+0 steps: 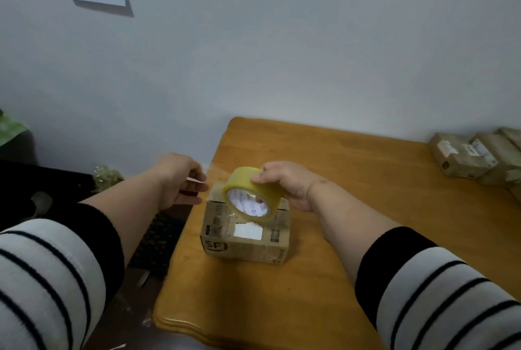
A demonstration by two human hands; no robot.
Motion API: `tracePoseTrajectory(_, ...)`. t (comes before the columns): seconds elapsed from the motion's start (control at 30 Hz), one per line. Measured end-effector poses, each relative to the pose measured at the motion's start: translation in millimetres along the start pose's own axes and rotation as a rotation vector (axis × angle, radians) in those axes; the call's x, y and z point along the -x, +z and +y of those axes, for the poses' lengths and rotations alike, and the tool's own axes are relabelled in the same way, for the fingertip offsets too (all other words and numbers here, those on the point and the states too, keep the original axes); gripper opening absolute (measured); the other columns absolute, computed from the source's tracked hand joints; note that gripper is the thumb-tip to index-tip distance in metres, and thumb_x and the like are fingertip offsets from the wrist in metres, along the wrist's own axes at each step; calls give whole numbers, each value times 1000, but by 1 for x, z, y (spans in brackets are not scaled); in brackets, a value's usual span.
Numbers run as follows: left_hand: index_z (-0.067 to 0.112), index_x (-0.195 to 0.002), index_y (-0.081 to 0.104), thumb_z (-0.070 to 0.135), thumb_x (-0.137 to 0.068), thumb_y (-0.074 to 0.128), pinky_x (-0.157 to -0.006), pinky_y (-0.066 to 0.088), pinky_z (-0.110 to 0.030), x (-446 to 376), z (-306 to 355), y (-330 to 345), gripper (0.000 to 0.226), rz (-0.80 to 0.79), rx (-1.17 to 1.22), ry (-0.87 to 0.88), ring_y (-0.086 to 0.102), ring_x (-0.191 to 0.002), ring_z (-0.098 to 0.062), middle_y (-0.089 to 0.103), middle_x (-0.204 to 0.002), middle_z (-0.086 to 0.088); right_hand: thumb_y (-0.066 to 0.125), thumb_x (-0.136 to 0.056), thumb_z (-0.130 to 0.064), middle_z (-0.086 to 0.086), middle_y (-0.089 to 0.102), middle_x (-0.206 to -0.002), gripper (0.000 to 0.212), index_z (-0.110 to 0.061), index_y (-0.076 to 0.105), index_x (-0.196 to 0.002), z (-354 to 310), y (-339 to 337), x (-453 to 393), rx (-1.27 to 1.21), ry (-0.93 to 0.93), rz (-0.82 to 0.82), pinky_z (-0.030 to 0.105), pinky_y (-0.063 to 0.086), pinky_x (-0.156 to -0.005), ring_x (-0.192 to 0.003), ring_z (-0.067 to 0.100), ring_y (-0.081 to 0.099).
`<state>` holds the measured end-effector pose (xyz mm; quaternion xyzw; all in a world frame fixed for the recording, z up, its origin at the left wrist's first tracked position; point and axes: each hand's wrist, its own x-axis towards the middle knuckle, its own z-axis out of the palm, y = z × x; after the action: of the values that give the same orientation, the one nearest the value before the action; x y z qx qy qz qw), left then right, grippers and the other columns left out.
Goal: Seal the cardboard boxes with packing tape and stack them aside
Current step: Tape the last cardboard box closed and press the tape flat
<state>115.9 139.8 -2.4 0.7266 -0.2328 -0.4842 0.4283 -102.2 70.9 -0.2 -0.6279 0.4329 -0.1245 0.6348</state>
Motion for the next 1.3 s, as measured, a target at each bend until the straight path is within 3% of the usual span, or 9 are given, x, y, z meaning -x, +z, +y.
tracePoseTrajectory(0.13,10,-85,54,18,-95,62,-75,59,-44,-4,-14,-2,16,-3,-86,64,64,-81,-24,59,-86,-9,72,-85,-26,-3,55,-74,25,-21,55,-68,-12,11,-5,238,-46,19,33,35,-70,-76,17,48)
tracePoseTrajectory(0.27,10,-83,53,11,-95,61,-65,58,-40,-13,-30,-7,14,30,-57,23,65,-79,-24,61,-81,-12,72,-85,-36,1,51,-77,30,-21,51,-70,-15,9,-8,323,-69,7,35,33,-72,-77,19,45)
tracePoseTrajectory(0.37,9,-89,55,11,-96,59,-60,58,-37,-15,-44,-4,8,-27,-25,-38,69,-78,-26,68,-87,-13,71,-85,-33,-2,50,-70,34,-21,54,-57,-11,4,-10,286,-43,-18,35,32,-73,-74,19,44)
tracePoseTrajectory(0.47,10,-95,57,9,-95,58,-57,58,-36,-16,-53,4,1,-55,-29,-54,72,-85,-27,72,-96,-14,72,-67,-34,-2,54,-76,19,-21,61,-60,-2,1,-11,221,36,30,37,38,-76,-77,20,48)
tracePoseTrajectory(0.53,11,-90,55,7,-95,56,-65,60,-40,-18,-57,9,7,-60,-17,-58,71,-90,-29,72,-99,-14,67,-58,-36,1,51,-79,21,-20,56,-65,3,-1,-14,222,58,68,38,37,-75,-79,21,46)
tracePoseTrajectory(0.67,10,-89,52,5,-95,55,-74,60,-44,-27,-66,11,8,-34,4,-86,70,-92,-29,72,-99,-12,69,-81,-28,-3,50,-70,27,-21,48,-64,6,3,-28,328,63,-8,30,39,-63,-67,17,48)
tracePoseTrajectory(0.83,7,-94,51,5,-98,53,-79,59,-47,-47,-78,2,5,-8,97,-139,70,-94,-32,69,-104,-16,68,-88,-35,-4,49,-70,33,-21,46,-66,-1,18,-51,549,52,-58,29,33,-56,-63,14,46)
tracePoseTrajectory(1.1,10,-88,53,8,-96,57,-59,59,-36,-81,-81,-1,9,-23,78,-206,68,-88,-27,66,-95,-14,70,-86,-44,-5,49,-71,38,-20,47,-68,-3,18,-82,623,128,-24,29,30,-58,-65,13,45)
tracePoseTrajectory(1.3,10,-89,55,12,-94,62,-59,58,-34,-96,-89,-1,9,-49,78,-273,70,-87,-26,71,-95,-14,71,-85,-43,-4,50,-68,39,-21,47,-64,0,18,-98,575,122,-11,28,31,-58,-64,14,46)
